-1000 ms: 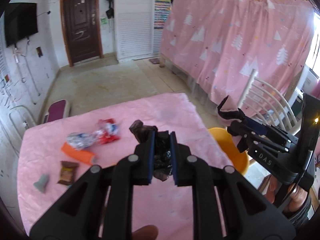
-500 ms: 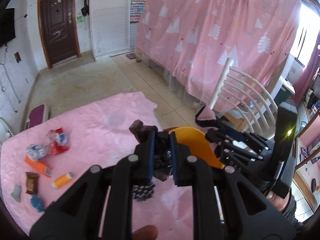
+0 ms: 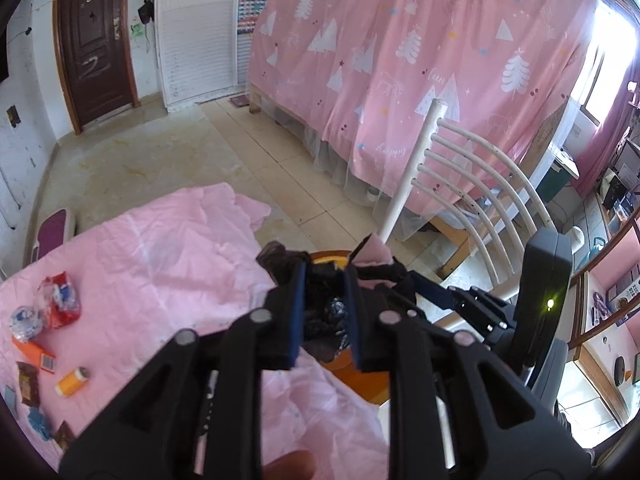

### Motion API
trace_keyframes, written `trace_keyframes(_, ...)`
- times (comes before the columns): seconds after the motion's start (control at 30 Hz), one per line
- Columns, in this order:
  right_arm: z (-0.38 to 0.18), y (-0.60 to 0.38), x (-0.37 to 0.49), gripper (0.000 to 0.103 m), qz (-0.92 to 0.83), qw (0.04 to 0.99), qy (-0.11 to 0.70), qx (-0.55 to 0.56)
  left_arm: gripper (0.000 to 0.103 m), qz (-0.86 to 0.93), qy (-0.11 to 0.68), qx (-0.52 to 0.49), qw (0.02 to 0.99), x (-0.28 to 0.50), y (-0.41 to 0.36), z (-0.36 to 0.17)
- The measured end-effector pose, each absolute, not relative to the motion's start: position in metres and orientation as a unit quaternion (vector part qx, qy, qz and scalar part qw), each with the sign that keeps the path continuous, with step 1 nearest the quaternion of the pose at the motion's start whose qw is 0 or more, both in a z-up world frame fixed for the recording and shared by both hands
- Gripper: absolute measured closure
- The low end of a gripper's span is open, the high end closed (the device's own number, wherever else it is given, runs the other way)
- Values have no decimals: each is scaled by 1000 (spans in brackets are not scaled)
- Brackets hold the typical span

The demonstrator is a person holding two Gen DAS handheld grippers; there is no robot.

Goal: Collect trash
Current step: 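Carry both black items to the orange bucket and open both tools, then move both open tools back over the items on the table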

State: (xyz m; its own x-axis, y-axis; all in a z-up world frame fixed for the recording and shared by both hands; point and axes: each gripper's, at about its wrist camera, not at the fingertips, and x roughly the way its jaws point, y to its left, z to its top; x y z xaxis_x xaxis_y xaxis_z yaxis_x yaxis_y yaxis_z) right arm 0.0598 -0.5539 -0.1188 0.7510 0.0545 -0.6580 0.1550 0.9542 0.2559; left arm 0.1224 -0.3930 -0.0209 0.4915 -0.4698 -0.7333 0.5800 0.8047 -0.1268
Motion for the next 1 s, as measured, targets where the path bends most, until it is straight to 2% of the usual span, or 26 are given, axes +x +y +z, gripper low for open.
trace_keyframes(0.07,-119,-554,60,72,-29,924,351,149,74,-304,405,67,860,125,-396,-22)
trace_keyframes(0.13,-119,-554,60,64,-32,925,349,148,72,-306,408,64,858,126,-399,-24)
trace_keyframes(0.23,-118,-554,58,60,-37,926,347,148,71,-305,408,66,858,126,-400,-26)
trace_keyframes(0.6,-96,-534,53,60,-34,932,335,134,71,-301,385,48,871,113,-362,-4)
trace_keyframes(0.77,-83,-506,54,59,-19,936,332,117,62,-287,372,36,882,107,-332,6)
trace_keyframes(1.0,-68,-458,62,59,8,939,331,90,57,-265,359,14,895,104,-281,16)
